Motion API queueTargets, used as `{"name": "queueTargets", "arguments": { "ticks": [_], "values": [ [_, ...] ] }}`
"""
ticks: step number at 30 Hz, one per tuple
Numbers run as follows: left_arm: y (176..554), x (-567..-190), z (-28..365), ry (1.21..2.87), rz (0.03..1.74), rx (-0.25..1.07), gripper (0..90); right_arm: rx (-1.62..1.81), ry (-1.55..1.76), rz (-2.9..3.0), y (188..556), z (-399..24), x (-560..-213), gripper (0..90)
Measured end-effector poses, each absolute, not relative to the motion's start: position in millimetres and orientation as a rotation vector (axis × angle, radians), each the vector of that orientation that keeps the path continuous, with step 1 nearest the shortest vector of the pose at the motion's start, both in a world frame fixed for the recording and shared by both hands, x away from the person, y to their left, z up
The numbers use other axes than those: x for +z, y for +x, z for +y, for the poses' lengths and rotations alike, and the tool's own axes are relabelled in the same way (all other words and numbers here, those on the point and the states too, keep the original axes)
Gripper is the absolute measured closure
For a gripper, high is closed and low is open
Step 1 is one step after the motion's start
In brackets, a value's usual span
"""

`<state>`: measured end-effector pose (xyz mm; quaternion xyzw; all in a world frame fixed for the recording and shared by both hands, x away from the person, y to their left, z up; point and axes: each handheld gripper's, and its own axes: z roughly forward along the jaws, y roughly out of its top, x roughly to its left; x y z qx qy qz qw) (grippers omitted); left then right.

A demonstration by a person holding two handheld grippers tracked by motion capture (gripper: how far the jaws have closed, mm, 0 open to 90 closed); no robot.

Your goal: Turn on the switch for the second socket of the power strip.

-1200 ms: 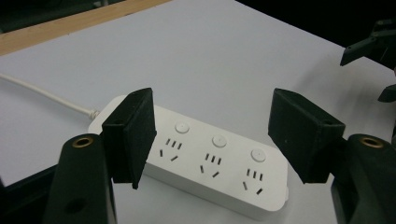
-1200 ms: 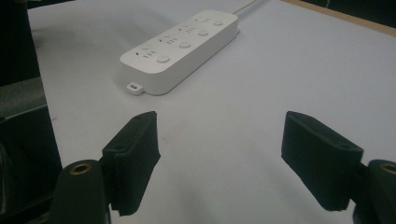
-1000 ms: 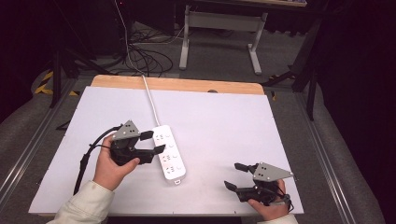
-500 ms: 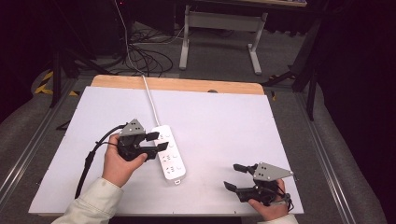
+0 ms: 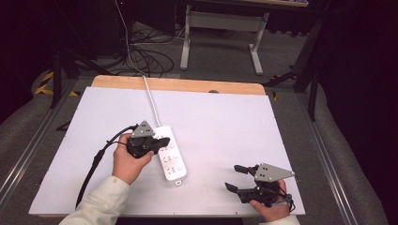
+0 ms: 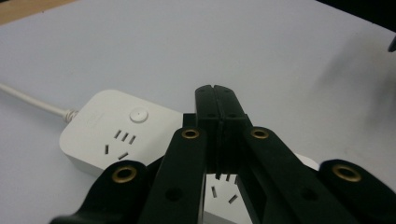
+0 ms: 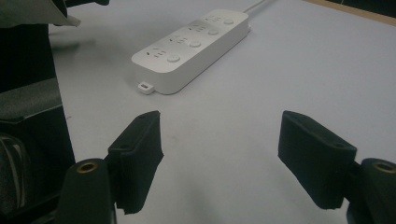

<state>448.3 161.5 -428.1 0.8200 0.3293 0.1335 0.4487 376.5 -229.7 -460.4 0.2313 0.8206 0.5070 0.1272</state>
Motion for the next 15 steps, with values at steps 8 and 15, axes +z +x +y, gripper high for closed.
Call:
{"name": "queueTargets", "arguments": {
  "ticks": [8, 15],
  "values": [
    [454.6, -441.2, 151.4, 2.029, 0.861, 0.341, 89.8, 1.473, 0.666, 2.391, 376.6, -229.4, -460.6, 30.4],
    [458.6, -451.8, 145.5, 2.028, 0.870, 0.368, 89.8, 1.474, 0.664, 2.394, 376.6, -229.9, -460.7, 30.4]
  ]
}}
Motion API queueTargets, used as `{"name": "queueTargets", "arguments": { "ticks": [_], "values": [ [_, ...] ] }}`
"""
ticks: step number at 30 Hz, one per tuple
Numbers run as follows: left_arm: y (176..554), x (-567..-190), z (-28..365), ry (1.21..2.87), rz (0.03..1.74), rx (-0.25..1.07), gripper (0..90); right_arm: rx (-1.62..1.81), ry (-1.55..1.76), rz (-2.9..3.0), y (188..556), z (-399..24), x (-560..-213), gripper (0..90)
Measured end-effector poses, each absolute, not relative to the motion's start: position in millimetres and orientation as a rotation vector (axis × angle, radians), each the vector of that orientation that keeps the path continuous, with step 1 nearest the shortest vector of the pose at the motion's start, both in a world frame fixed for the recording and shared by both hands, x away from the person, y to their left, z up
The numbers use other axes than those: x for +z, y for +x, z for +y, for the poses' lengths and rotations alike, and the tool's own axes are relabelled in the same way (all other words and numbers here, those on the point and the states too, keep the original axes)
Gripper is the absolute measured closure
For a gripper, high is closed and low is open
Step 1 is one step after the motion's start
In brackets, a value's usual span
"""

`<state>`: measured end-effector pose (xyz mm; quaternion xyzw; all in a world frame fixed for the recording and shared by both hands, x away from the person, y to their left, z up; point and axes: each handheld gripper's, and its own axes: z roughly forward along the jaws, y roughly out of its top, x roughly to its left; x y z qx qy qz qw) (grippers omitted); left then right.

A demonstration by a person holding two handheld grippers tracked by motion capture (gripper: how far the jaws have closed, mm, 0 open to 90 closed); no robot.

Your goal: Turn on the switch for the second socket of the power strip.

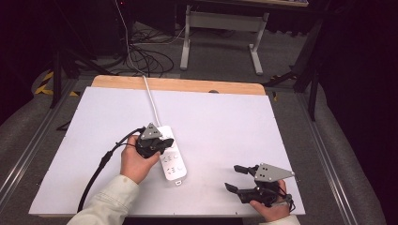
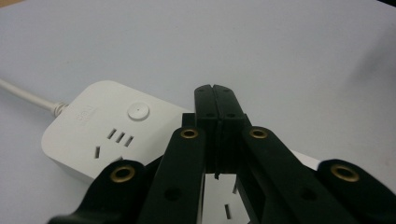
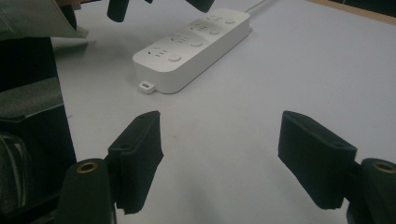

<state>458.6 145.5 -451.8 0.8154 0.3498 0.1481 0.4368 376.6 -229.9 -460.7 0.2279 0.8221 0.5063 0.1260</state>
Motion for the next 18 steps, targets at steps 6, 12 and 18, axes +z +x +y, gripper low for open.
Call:
{"name": "queueTargets", "arguments": {
  "ticks": [6, 12, 18],
  "values": [
    [462.0, -457.8, 142.4, 2.040, 0.876, 0.396, 89.8, 1.476, 0.662, 2.395, 376.6, -229.6, -460.9, 30.4],
    [464.3, -464.1, 139.1, 2.054, 0.890, 0.393, 89.8, 1.473, 0.663, 2.399, 376.5, -229.2, -461.1, 30.4],
    [466.9, -469.2, 136.9, 2.076, 0.889, 0.410, 89.8, 1.472, 0.661, 2.402, 376.6, -229.2, -461.3, 30.4]
  ]
}}
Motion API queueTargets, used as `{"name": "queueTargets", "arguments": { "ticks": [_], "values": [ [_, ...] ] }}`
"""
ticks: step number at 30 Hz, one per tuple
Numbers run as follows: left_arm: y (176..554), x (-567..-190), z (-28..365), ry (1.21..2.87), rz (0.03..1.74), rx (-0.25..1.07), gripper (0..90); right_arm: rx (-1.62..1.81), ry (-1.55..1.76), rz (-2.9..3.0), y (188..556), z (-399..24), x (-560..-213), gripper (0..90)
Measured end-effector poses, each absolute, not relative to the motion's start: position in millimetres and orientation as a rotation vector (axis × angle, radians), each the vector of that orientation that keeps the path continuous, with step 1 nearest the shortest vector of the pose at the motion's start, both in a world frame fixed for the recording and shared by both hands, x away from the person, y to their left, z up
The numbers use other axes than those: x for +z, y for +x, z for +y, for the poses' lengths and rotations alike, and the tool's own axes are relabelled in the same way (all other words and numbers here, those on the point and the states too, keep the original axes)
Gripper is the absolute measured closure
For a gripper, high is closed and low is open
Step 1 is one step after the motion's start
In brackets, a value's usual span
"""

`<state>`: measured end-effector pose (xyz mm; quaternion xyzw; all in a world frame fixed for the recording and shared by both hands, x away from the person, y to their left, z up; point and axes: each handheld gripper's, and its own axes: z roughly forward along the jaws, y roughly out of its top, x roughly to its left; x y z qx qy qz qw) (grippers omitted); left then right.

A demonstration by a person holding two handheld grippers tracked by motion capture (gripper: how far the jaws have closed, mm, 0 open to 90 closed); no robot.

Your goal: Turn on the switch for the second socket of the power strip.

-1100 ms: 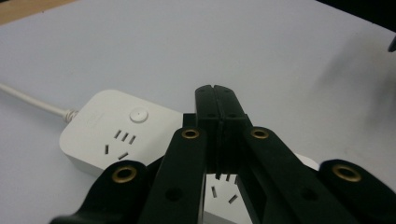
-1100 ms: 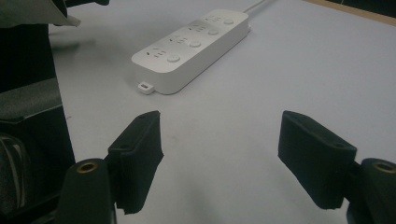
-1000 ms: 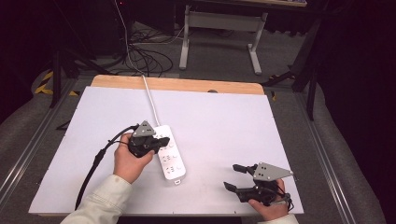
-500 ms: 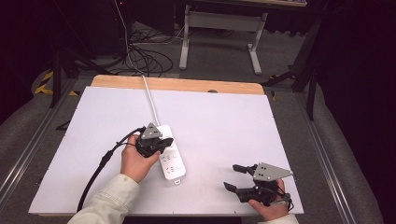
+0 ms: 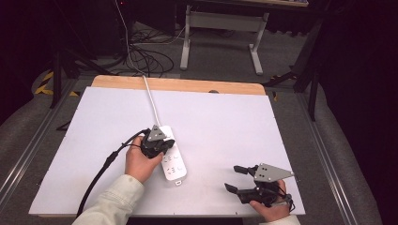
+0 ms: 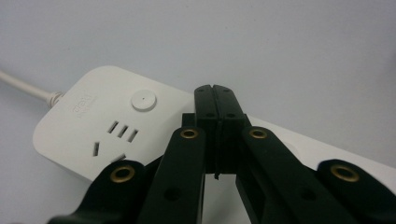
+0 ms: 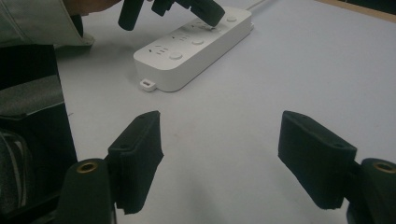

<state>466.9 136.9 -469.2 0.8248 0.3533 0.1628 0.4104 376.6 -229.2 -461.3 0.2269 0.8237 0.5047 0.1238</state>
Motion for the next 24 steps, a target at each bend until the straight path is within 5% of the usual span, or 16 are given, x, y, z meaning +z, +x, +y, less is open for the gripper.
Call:
{"name": "queueTargets", "arguments": {
  "ticks": [24],
  "values": [
    [468.1, -474.3, 135.2, 2.047, 0.897, 0.411, 89.9, 1.465, 0.657, 2.405, 376.1, -229.1, -461.3, 30.4]
  ]
}}
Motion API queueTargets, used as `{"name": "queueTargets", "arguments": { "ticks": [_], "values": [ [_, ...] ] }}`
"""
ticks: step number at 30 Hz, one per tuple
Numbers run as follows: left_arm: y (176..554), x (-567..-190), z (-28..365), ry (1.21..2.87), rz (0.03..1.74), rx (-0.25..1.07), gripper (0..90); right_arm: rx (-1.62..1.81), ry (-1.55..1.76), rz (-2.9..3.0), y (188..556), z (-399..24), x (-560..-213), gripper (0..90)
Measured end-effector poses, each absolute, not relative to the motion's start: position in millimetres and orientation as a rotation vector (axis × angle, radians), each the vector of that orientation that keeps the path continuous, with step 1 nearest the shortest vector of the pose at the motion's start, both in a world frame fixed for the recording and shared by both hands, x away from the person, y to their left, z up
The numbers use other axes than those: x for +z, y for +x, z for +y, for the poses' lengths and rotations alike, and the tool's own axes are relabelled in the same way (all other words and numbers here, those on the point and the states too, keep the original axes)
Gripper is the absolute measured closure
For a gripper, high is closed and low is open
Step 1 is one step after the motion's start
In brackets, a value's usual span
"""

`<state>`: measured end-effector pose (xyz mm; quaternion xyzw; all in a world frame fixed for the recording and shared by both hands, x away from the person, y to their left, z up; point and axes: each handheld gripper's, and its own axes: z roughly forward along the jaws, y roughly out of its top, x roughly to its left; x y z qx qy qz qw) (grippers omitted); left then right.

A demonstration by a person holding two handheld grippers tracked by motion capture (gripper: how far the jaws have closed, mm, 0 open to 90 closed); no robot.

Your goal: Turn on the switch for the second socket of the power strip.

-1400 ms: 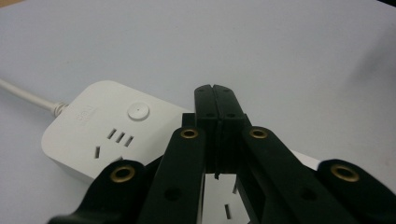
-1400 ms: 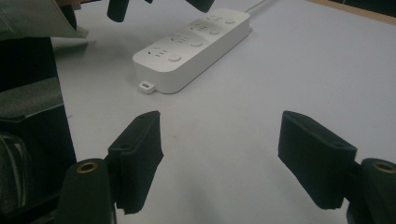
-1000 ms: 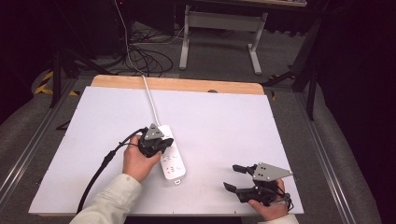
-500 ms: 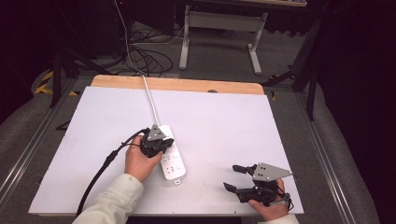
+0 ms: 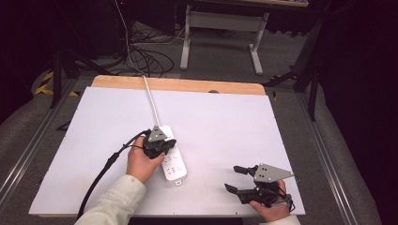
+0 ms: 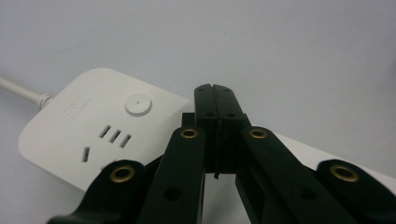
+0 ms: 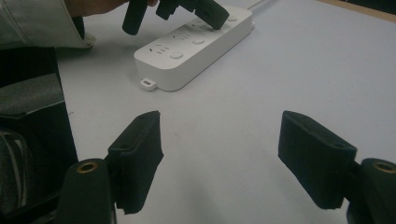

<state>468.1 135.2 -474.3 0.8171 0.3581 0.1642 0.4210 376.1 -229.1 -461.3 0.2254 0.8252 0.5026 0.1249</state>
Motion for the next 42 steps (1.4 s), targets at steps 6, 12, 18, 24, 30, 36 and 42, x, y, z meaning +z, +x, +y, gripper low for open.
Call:
{"name": "queueTargets", "arguments": {
  "ticks": [6, 12, 18, 24, 30, 36, 42],
  "values": [
    [468.4, -474.2, 137.0, 2.049, 0.905, 0.416, 90.0, 1.465, 0.655, 2.407, 376.5, -228.6, -461.7, 30.4],
    [468.0, -474.1, 136.7, 2.061, 0.907, 0.430, 89.9, 1.465, 0.657, 2.407, 376.0, -228.2, -461.6, 30.4],
    [467.7, -474.6, 134.9, 2.054, 0.927, 0.419, 90.0, 1.462, 0.653, 2.409, 376.0, -228.0, -461.7, 30.4],
    [466.4, -474.7, 133.2, 2.057, 0.940, 0.432, 90.0, 1.461, 0.653, 2.411, 375.8, -227.6, -461.8, 30.4],
    [465.8, -475.5, 132.9, 2.052, 0.943, 0.433, 90.0, 1.458, 0.653, 2.414, 375.8, -227.2, -462.1, 30.4],
    [466.9, -476.2, 134.8, 2.036, 0.957, 0.409, 90.0, 1.454, 0.653, 2.415, 375.7, -227.1, -462.2, 30.4],
    [467.0, -475.9, 134.3, 2.043, 0.961, 0.413, 90.0, 1.452, 0.652, 2.417, 375.8, -227.0, -462.4, 30.4]
  ]
}}
